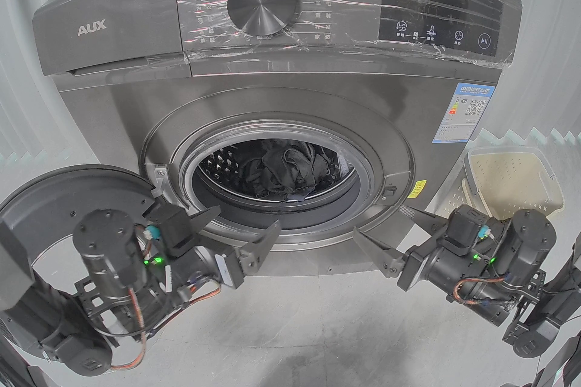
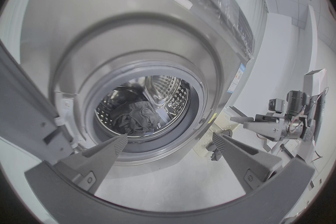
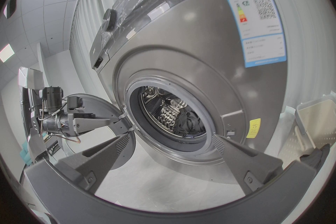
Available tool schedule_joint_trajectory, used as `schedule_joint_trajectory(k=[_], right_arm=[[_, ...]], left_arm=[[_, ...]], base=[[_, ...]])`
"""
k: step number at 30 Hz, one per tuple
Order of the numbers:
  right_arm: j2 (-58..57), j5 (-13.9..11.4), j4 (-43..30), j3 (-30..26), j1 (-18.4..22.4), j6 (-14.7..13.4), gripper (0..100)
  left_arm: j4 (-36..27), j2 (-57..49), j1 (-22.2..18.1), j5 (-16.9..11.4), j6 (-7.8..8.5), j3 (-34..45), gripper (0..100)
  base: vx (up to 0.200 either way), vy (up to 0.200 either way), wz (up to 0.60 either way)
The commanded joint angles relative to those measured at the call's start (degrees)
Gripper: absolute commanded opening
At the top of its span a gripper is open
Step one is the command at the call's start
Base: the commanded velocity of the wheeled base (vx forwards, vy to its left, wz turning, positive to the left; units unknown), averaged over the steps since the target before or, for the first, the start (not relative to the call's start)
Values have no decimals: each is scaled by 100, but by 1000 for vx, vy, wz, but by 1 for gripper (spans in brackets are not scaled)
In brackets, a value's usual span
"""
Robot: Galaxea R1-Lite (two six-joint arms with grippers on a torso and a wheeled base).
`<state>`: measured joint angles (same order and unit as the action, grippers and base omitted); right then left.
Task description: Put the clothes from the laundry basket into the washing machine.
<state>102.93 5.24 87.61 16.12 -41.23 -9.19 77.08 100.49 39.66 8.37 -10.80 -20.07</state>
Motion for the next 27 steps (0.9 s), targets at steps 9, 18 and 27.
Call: schedule_joint_trajectory(k=[9,18,27], right_arm=[[-1345,12,-51,-1040,493,40,100],[-1960,21,-69,-1594,757,75,100],[-3121,56,-1449,-1612,1055,58,100]], left_arm=[[97,-1567,-81,33,25,1180,100],[35,-2235,-309,33,518,1435,100],[17,-2921,-573,41,834,1884,100]], base=[[-44,0,0],[-200,0,0],[-200,0,0]])
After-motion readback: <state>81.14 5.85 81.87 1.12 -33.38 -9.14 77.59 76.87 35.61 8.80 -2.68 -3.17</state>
